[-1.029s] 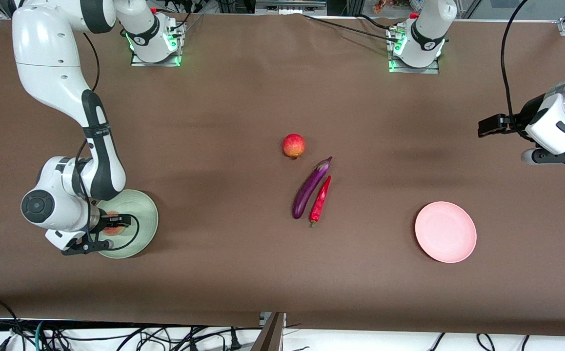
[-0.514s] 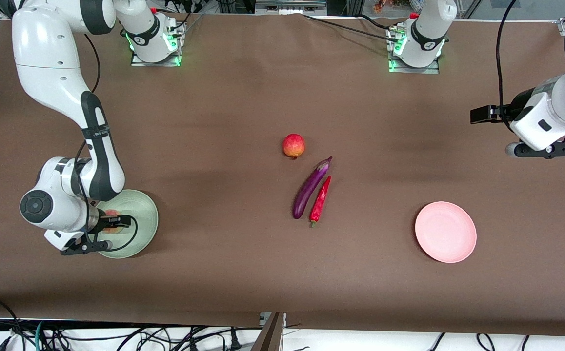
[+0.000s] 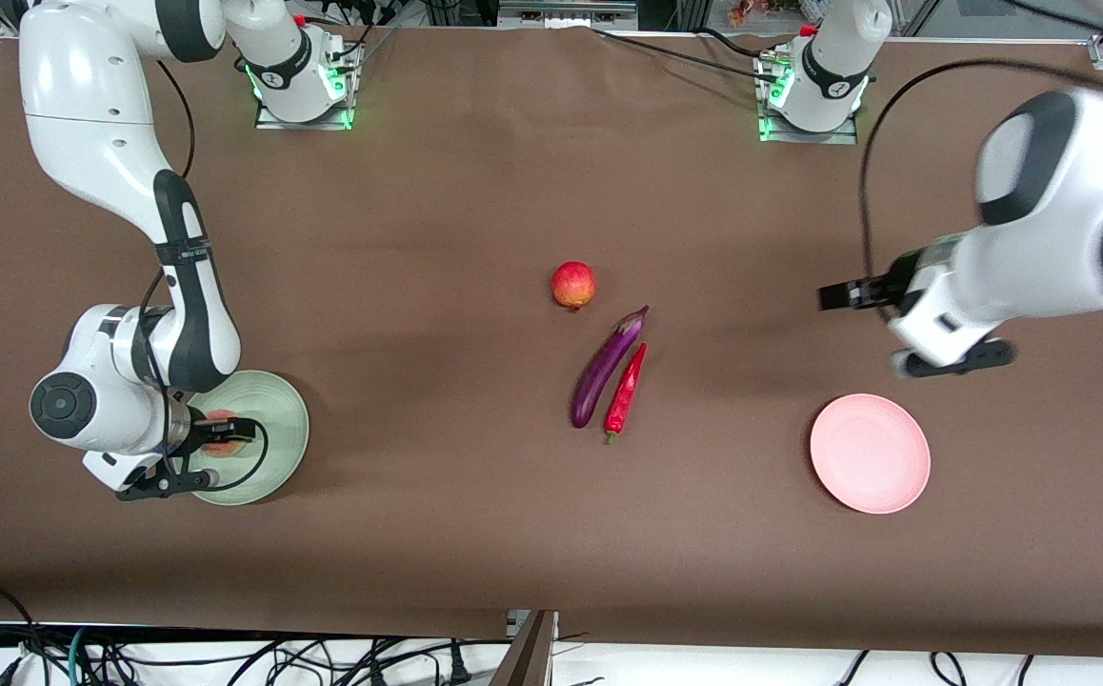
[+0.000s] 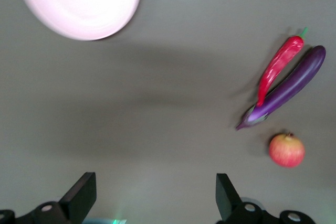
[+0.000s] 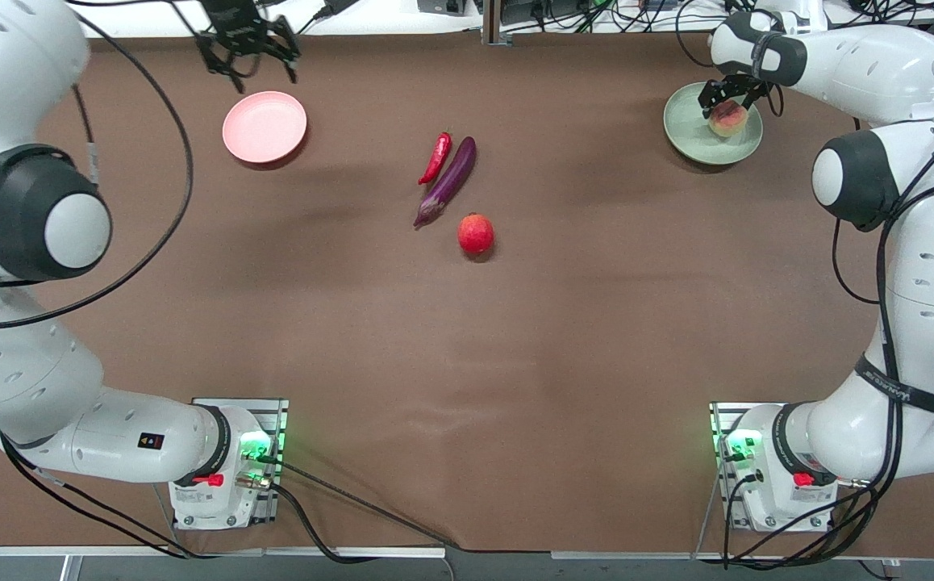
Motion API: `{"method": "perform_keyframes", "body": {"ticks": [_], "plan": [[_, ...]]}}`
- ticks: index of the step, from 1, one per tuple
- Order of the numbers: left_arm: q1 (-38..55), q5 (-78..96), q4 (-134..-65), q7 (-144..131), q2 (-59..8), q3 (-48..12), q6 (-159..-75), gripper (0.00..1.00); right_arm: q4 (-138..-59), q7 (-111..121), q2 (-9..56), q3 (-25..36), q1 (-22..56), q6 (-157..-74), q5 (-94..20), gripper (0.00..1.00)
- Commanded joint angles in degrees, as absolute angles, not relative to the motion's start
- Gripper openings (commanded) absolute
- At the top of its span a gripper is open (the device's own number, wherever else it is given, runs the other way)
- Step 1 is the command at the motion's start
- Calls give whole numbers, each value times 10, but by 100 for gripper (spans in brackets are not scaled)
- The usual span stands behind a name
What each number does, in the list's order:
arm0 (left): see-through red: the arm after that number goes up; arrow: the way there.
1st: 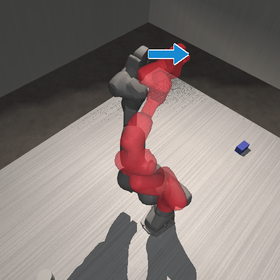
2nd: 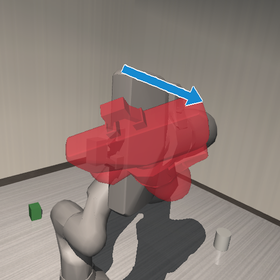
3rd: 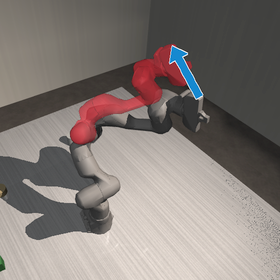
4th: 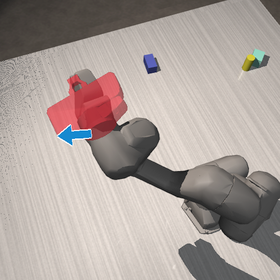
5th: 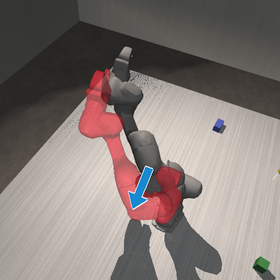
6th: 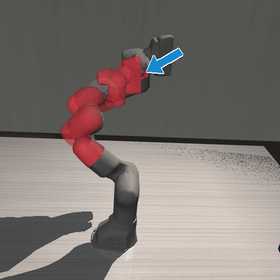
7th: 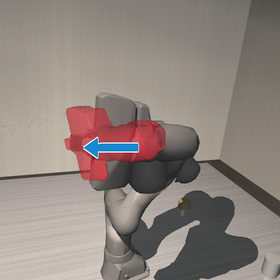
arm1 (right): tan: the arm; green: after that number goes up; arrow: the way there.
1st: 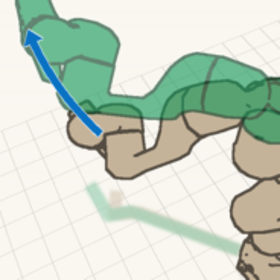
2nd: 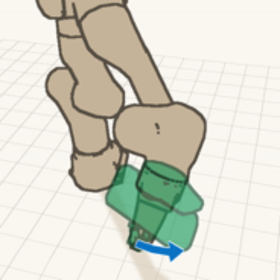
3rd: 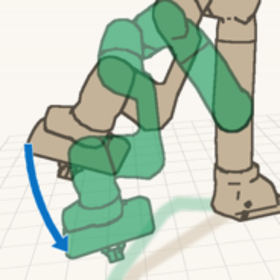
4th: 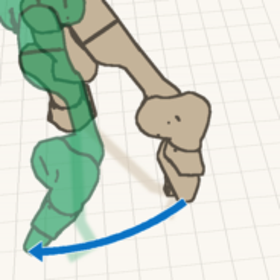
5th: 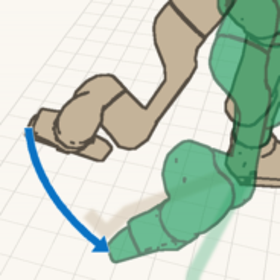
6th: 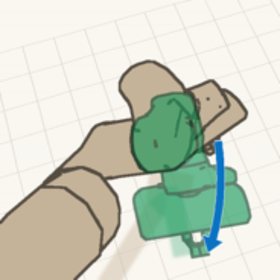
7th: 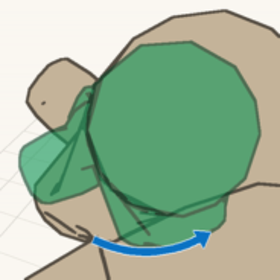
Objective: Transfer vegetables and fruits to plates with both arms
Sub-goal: 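Reach the left gripper toward the red chili pepper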
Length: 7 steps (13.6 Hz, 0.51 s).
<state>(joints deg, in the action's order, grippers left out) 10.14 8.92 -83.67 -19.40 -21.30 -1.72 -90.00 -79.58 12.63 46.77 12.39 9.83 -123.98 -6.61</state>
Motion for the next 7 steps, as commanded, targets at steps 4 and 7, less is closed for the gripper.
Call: {"method": "perform_keyframes", "body": {"ticks": [4,7], "plan": [[208,149,-840,-225,-335,-11,-1111,100,-802,135,403,121,128,-1175,-79,99],[243,140,-840,-227,-390,-11,-1194,100,-802,102,379,108,133,-1139,-81,99]]}}
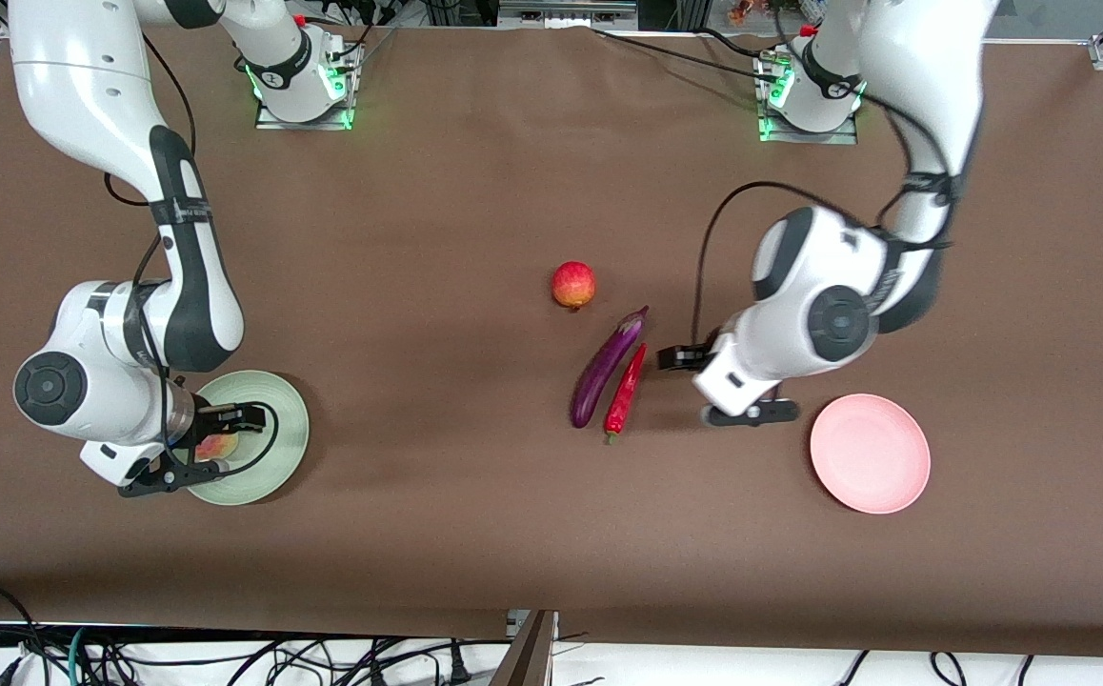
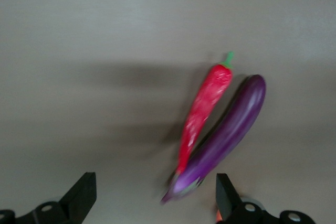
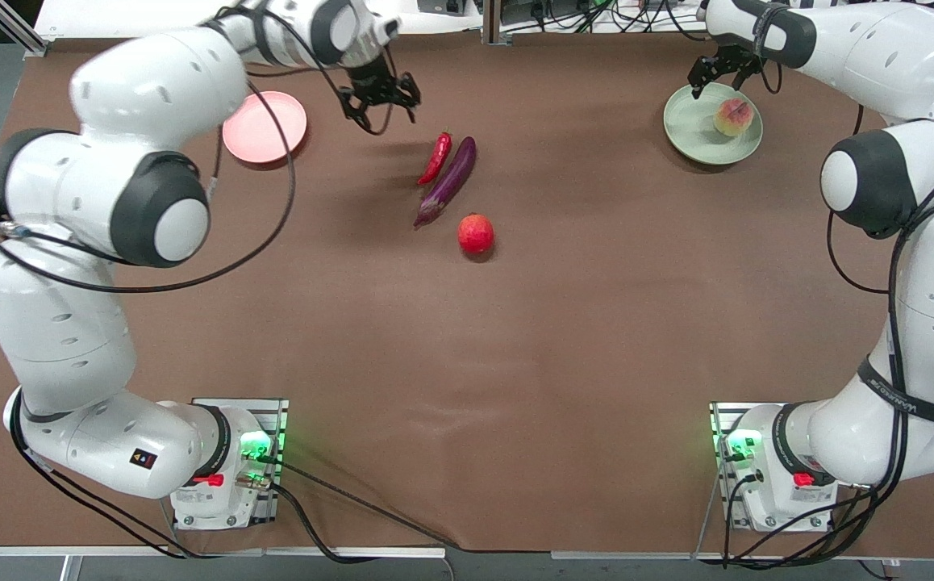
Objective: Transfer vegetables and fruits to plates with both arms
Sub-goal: 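Grasp the chili with the left gripper while the right gripper reaches the pomegranate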
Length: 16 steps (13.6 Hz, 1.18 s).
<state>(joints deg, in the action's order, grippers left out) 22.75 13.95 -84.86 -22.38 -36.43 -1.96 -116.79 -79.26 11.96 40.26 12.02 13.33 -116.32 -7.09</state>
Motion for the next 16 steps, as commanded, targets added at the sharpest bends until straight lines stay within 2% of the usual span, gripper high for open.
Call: {"method": "perform_keyframes", "body": {"ticks": [1,4,8,13,16], "plan": [[263,133,-840,-227,-402,-11,-1205,100,-803,80,369,94,133,-1130,-81,99],[290,76,-838,-220,-445,-11,-1251,100,-804,12,352,59,134,-1082,-81,99],[292,8,-834,-184,-464,-11,-1259,100,-823,-79,331,8,135,-1064,-81,99],[301,0,-814,-182,-490,-11,-1282,100,-879,-163,313,-57,137,-1094,-80,99],[303,0,-796,-182,-507,-11,-1290,100,-938,-220,293,-88,149,-1155,-79,99]]}}
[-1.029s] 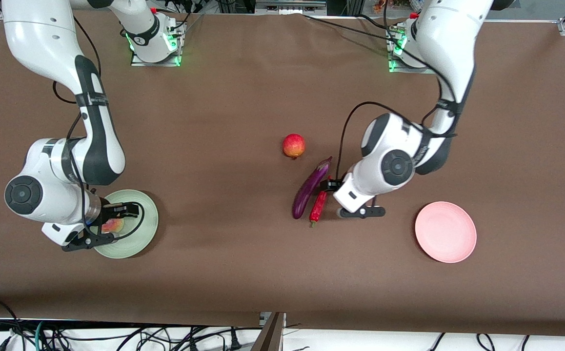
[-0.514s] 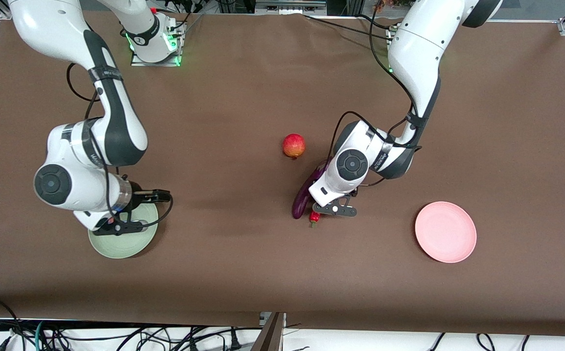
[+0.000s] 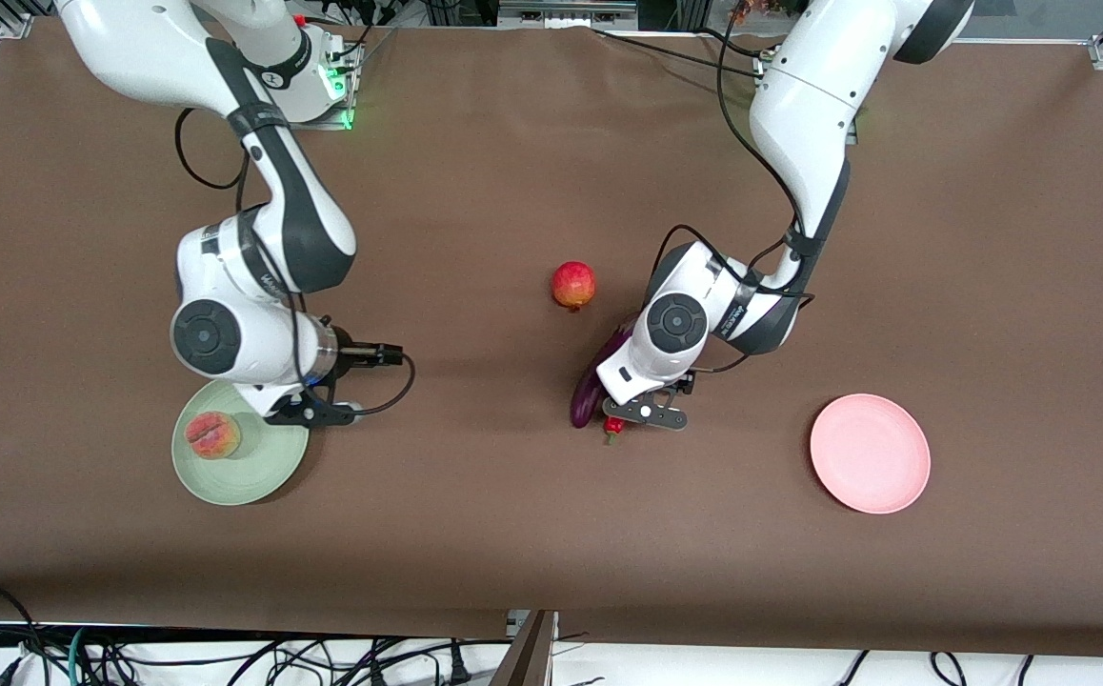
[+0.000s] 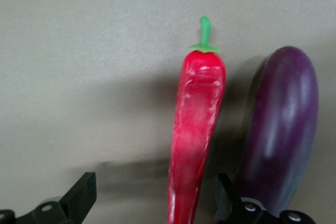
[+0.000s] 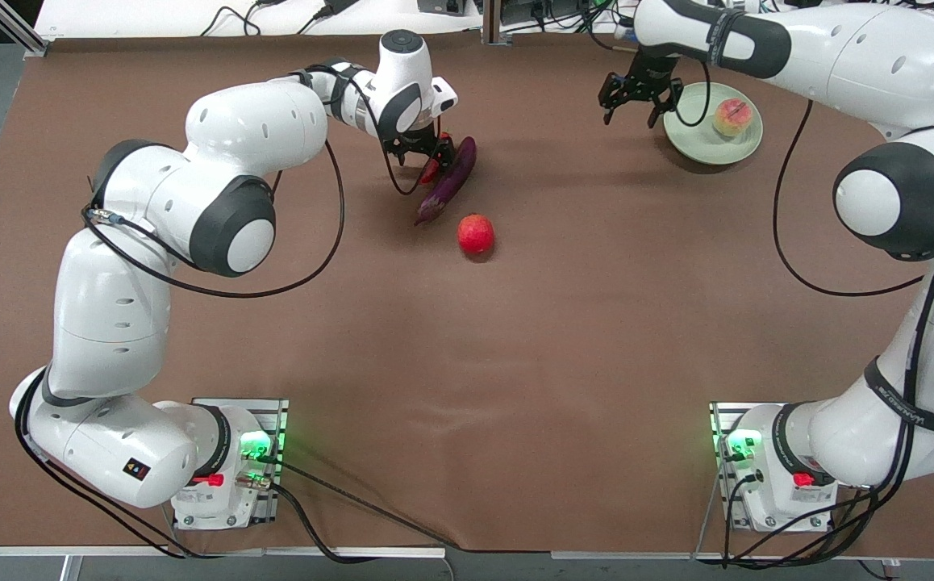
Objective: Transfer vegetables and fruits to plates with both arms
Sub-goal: 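Grasp the chili with the left gripper while the right gripper reaches the pomegranate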
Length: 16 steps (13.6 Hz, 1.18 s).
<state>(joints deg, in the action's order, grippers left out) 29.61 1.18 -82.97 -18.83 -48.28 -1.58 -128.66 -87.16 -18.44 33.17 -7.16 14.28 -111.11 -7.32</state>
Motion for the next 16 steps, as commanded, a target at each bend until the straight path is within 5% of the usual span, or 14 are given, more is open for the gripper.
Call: {"method": "perform_keyframes", "body": {"ticks": [1,2,4,5,8,12,16], "plan": [[307,1,-796,-184,-508,-11,-1290,100,-962,-242,287,-92,160,-1183,-78,99],[307,0,-797,-183,-508,-11,-1290,100,-986,-268,280,-92,176,-1213,-78,99],[306,-1,-797,-181,-508,-10,-1290,49,-1012,-328,276,-93,208,-1253,-78,99],[308,-11,-797,-181,-508,-9,-1290,31,-1018,-363,275,-94,230,-1268,-78,99],[307,-80,-797,-178,-508,-11,-1297,1,-1042,-437,276,-96,283,-1323,-78,99],[273,-76,-795,-170,-476,-13,-1287,0,-1046,-475,281,-95,325,-1343,-78,99],[191,-57,-808,-100,-378,-20,-1162,0,-1042,-522,296,-94,370,-1381,-78,99]]}}
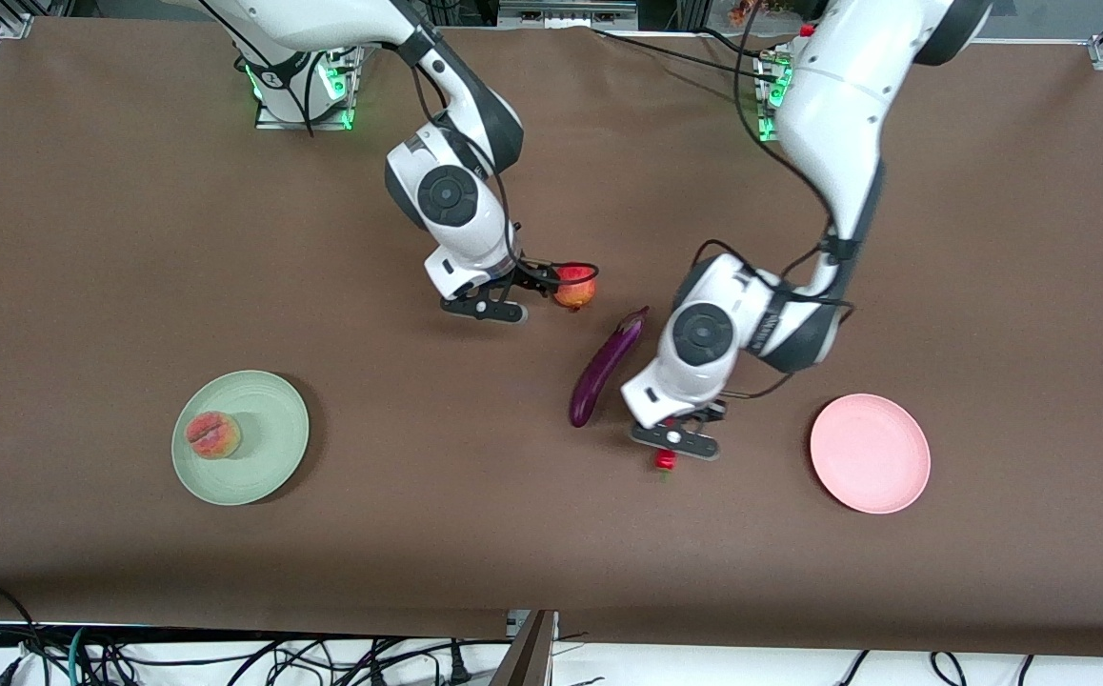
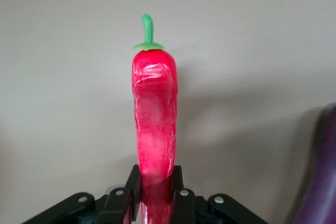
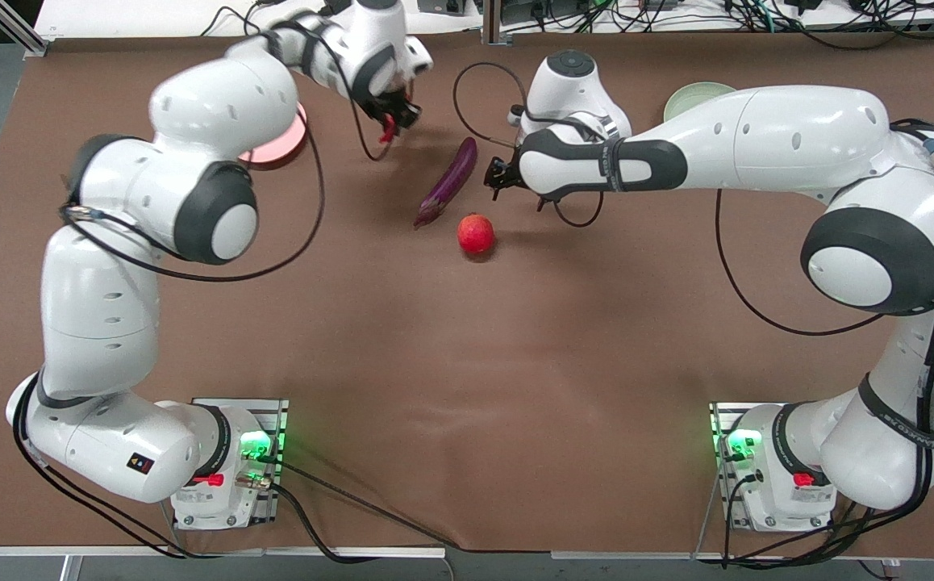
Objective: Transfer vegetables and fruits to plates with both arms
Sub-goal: 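Place the chili on the pink plate while the right gripper grasps the pomegranate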
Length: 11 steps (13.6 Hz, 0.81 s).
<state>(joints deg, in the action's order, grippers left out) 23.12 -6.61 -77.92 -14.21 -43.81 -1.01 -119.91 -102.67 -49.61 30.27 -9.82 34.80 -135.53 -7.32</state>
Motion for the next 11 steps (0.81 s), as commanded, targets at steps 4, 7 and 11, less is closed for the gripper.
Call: {"method": "perform_keyframes", "body": {"ticks": [4,7,11], "plan": [[87,-55,-870,48,-334,-24,-1151,0,-1035,-566,325,-92,406,-1435,-69,99],[28,-57,-889,125,-335,-26,-1156,0,-1021,-576,339,-91,416,-1439,-57,99],[-33,-55,-902,198,-359,-27,-1176,0,-996,-600,366,-91,426,-1440,-26,99]]}}
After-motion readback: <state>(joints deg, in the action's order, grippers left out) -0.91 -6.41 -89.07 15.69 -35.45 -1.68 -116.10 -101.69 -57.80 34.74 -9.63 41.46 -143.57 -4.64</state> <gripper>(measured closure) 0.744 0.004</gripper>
